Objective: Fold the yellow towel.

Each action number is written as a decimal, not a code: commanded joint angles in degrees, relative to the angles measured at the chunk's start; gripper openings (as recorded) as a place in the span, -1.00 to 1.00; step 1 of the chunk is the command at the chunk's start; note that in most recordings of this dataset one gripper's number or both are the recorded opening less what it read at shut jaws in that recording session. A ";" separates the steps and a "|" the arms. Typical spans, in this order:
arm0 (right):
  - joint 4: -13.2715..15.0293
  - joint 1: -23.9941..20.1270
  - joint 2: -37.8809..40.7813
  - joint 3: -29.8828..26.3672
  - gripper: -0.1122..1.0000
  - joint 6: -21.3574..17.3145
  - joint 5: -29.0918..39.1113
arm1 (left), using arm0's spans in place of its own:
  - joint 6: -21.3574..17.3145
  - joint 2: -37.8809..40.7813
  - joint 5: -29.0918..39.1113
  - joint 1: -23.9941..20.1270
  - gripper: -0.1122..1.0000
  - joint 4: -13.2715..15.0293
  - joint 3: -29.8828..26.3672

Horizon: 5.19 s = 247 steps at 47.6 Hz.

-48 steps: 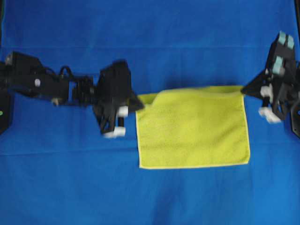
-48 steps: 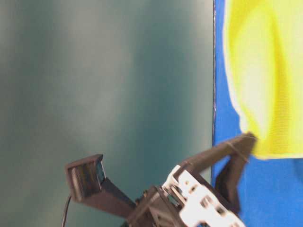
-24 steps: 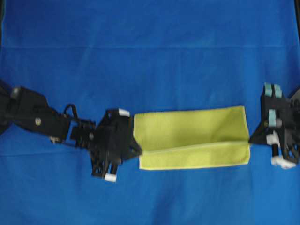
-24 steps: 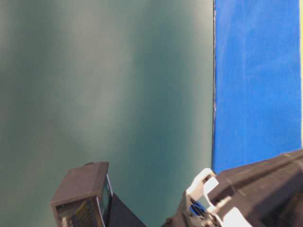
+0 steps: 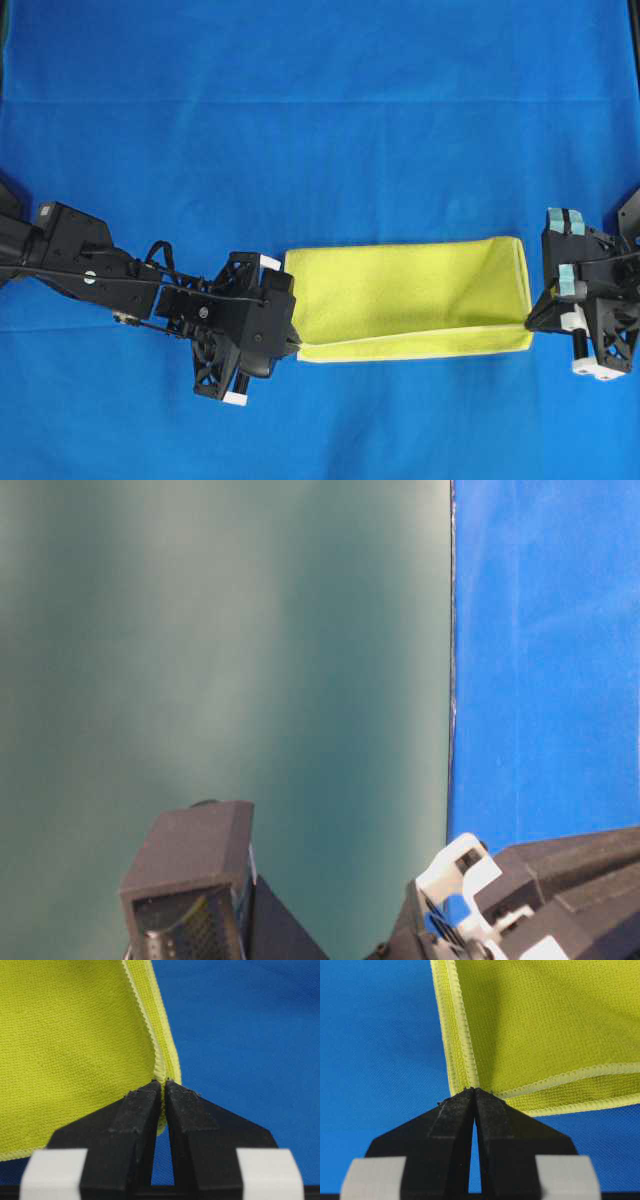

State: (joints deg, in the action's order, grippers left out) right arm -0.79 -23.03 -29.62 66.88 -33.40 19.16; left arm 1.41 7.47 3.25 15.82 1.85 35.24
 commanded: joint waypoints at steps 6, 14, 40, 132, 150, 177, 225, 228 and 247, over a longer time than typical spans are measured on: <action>-0.18 -0.44 0.09 -0.97 -0.77 -1.05 -0.62 | 1.23 -0.62 -0.18 0.26 -0.66 0.00 -1.41; -0.18 -1.85 -0.09 -1.32 0.01 -2.55 -0.44 | 2.55 -0.97 0.00 0.62 0.15 0.00 -1.49; 13.97 15.73 -5.80 -1.85 0.25 -2.55 7.73 | -1.05 -4.04 0.70 -9.67 0.33 0.00 -1.32; 16.96 22.59 -3.78 -6.42 -0.74 -2.55 15.82 | 0.00 -6.86 19.86 -14.06 -0.71 0.00 -4.75; 18.63 21.71 -11.95 -9.76 -0.74 -2.99 21.27 | 0.00 -14.41 24.79 -13.54 -0.71 0.00 -4.83; 34.72 36.21 -5.27 -15.56 -0.74 -7.82 13.27 | -1.05 -10.20 5.19 -5.54 -0.71 0.00 -7.82; 40.17 45.00 8.35 -23.91 -0.74 -8.09 3.16 | -3.87 7.56 -3.96 -3.96 -0.71 -0.26 -26.37; 40.17 45.00 5.89 -21.88 -0.74 -8.26 4.13 | -3.96 9.76 -4.39 -4.13 -0.71 -0.26 -28.74; 39.46 45.00 -1.49 -14.24 -0.74 -8.44 9.84 | -4.66 19.78 -4.66 -5.01 -0.71 -0.26 -39.73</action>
State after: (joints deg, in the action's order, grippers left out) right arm 38.50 20.30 -31.03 53.09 -41.57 28.83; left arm -3.08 27.86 -0.88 9.40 1.58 -2.37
